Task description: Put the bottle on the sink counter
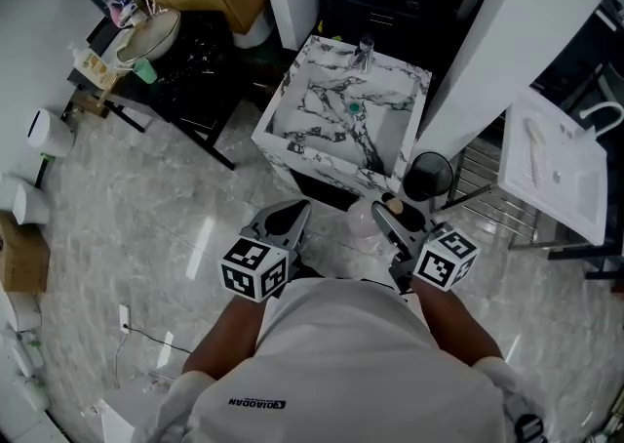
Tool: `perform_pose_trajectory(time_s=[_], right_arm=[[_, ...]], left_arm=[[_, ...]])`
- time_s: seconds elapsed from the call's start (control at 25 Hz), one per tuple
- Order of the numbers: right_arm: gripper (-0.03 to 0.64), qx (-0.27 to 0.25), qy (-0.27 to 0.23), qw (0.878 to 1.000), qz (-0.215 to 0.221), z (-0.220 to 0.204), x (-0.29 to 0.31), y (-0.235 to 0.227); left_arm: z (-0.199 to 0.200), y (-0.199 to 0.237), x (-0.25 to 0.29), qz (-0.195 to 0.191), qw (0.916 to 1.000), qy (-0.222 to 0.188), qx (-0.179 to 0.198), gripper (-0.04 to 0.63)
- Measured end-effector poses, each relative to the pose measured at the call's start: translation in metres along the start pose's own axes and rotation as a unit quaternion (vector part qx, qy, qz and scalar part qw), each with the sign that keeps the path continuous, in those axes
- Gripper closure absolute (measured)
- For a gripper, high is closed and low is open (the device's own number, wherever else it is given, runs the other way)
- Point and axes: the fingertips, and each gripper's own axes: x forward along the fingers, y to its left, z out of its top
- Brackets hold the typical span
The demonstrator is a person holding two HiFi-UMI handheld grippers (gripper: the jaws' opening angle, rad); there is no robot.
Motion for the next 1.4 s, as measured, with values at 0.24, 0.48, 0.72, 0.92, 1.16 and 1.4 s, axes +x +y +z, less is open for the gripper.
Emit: perform_pose_trajectory(time_s=[0.24,0.48,0.72,0.92,1.16,1.4], right_arm=[[0.459,-0.002,-0.006,1.000,-0.026,0.015,0.046,-0.013],[0.459,0.003,-0.019,0.998,-0.055,0.035,0.107,-0.015],[0.459,0.008,-0.030,0.996,-0.088,0.045,0.167,-0.024],[0.459,0.005,-0.043,0.993,-0.112,0.054,0.208,-0.026],[0.459,-0.008,-0.051,0.988,-0.143,0.060,0.245,-0.027],[0.459,-0.014,-0.044,0.984,-0.175,0.060,0.271,-0.031]], left_arm=[[0.028,0.047,0.020,-0.019,0.9993,0.000,0.032,0.581],[0.060,0.109,0.035,-0.047,0.9978,0.009,0.045,0.581],[0.081,0.167,0.054,-0.079,0.9948,0.021,0.061,0.581],[0.093,0.208,0.062,-0.100,0.9912,0.029,0.082,0.581],[0.103,0.246,0.073,-0.128,0.9867,0.033,0.095,0.581],[0.105,0.274,0.076,-0.150,0.9831,0.040,0.097,0.581]])
